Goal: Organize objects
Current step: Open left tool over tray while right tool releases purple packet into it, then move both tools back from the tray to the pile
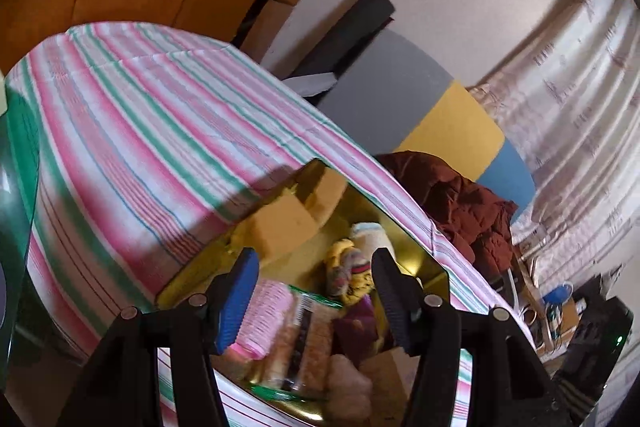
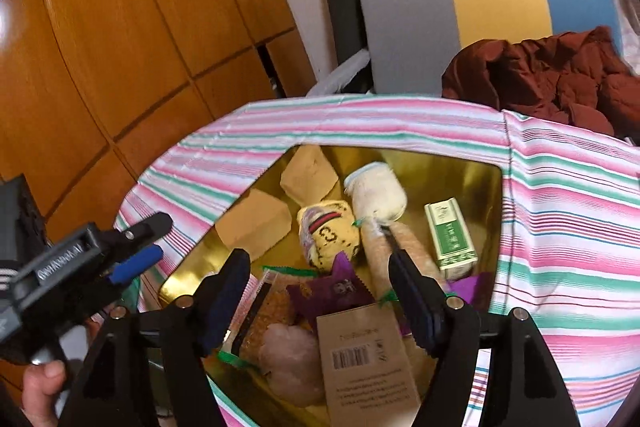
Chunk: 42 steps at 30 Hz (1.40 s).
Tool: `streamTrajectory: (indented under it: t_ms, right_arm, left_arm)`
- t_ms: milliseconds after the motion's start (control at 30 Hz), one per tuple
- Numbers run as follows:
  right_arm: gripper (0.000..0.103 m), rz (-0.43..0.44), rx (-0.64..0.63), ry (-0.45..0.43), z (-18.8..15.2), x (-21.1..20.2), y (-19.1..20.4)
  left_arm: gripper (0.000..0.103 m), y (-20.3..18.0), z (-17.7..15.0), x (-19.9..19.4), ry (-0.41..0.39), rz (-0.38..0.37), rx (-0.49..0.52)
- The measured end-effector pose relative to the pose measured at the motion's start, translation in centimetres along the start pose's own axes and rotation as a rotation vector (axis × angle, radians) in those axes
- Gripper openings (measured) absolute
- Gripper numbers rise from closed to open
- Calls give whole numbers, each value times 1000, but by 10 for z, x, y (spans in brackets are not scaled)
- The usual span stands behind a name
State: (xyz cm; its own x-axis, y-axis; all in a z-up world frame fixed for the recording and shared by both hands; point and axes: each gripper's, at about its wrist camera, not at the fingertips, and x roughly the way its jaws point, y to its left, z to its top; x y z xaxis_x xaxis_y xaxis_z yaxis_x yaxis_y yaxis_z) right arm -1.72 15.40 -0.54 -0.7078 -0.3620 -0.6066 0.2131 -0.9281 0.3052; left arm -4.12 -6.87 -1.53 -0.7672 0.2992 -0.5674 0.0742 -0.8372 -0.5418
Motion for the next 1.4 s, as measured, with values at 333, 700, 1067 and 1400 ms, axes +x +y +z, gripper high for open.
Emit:
streamTrajectory:
  t_ms: [333,700,1067,1400]
  right_arm:
    - [78,-58,81,-60,-3,-41,-50]
    - [78,-200,214,-89,-21,-79,-146]
    - [78,-416,308,-108,-35,-114,-260]
    - [81,-609,355,-105,-15,-131,-369]
  left_arm:
    - [59,-47,-18,-7,19,-51,102]
    - [59,-104,-38,-4,55,-108,219]
    - [59,-151,-70,10,120,-166,314]
    - [59,-187,-96,21,194,-205,387]
